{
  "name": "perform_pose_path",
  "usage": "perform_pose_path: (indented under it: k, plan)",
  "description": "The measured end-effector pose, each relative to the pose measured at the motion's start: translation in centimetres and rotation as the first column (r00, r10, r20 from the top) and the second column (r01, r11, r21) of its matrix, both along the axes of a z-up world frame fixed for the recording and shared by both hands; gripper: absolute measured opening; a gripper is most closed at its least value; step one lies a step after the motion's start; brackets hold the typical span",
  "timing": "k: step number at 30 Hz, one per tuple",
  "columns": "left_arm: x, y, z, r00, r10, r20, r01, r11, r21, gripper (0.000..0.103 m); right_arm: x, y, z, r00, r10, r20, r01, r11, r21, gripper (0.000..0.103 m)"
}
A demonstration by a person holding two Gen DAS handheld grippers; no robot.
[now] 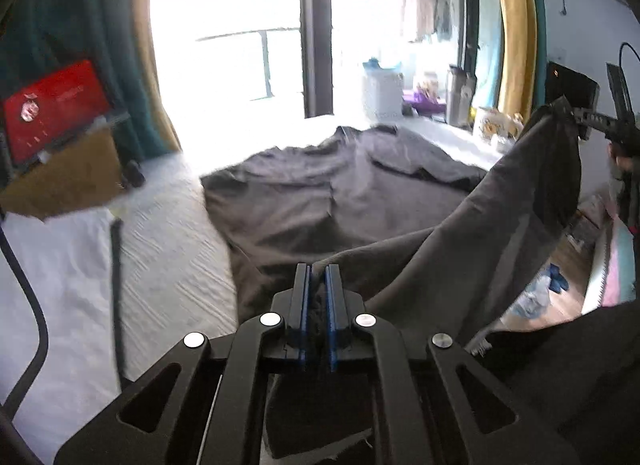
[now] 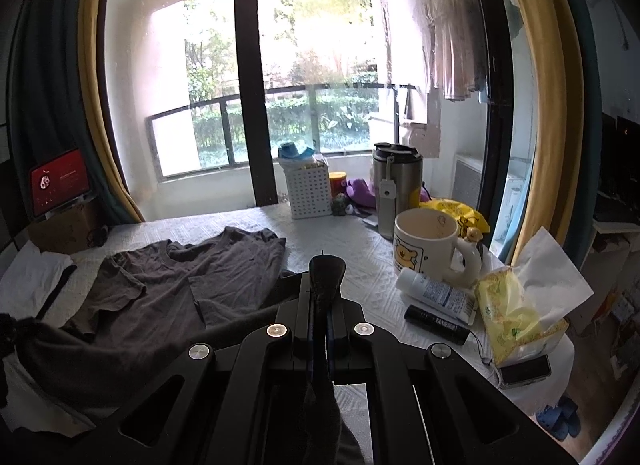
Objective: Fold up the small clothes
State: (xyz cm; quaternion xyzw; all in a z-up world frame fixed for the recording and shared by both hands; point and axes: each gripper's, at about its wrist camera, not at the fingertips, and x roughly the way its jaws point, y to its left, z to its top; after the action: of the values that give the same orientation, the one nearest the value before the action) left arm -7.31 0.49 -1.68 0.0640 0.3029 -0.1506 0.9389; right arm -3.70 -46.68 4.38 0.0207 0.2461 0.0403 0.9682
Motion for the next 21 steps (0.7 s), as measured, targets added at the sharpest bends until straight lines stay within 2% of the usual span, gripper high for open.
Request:
perform_pose_path:
  k: [5,13,20,21]
  plan:
    - [-0.4,0.5,2.1,0.994,0.053,0.095,-0.051,0.998,-0.023,0.006,0.0,0.3,0.6,1.000,0.014,0.020,-0.014,1.000,0.003,0.004]
    - [-0.5,1.9,7.6,0.944,0.138,0.300,-0.110,0.988,-0.109,0.006,2.5,2.2,3.1,0.992,0.082,0.095,-0.082,0.997,-0.005,0.004]
    - [1.5,3.1,9.8,0.914,0.180,0.363,-0.136,0.980,-0.145,0.005,7.0,4.6,4.7,0.983,0.139,0.124,-0.137,0.990,-0.020,0.004]
    - [1.8,3.3,10.0,0.904,0.195,0.381,-0.148,0.977,-0.151,0.000,7.7,4.9,4.9,0.981,0.143,0.128,-0.142,0.990,-0.021,0.004]
